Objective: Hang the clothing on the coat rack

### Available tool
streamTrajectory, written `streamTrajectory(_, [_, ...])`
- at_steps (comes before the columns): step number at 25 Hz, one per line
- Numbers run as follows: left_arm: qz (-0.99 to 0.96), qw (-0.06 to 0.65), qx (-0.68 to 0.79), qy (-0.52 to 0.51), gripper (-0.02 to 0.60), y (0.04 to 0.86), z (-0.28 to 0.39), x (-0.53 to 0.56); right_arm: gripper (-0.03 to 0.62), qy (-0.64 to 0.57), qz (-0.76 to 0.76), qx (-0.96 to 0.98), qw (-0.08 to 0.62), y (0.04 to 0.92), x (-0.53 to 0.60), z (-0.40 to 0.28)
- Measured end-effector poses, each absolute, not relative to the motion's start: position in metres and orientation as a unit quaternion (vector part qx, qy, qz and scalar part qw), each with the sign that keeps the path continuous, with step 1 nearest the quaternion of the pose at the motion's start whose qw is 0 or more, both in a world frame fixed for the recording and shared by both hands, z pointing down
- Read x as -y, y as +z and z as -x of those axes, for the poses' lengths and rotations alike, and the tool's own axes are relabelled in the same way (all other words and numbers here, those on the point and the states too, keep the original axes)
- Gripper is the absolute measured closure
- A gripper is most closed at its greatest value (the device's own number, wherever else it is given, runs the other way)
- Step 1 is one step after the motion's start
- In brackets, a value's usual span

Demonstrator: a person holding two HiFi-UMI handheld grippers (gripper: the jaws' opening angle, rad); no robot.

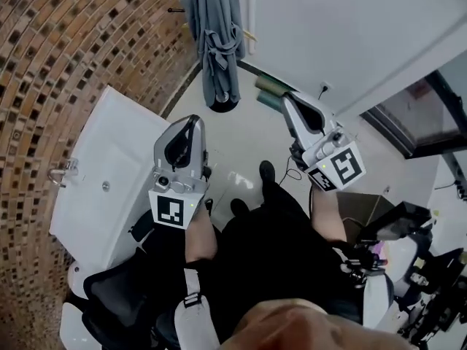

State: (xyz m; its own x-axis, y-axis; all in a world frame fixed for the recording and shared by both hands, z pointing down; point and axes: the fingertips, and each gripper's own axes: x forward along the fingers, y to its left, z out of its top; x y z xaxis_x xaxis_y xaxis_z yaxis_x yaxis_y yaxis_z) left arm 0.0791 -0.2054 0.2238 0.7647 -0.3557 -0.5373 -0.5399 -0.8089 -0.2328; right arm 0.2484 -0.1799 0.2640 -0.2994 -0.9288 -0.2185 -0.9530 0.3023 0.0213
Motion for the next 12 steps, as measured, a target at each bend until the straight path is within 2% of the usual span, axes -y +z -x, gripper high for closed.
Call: streamTrajectory(12, [0.911,0.201,-0.254,0.255,0.578,0.194,-0.054,0.17,0.594,0.112,0.556,-0.819,0.091,0.226,0.152,-0.208])
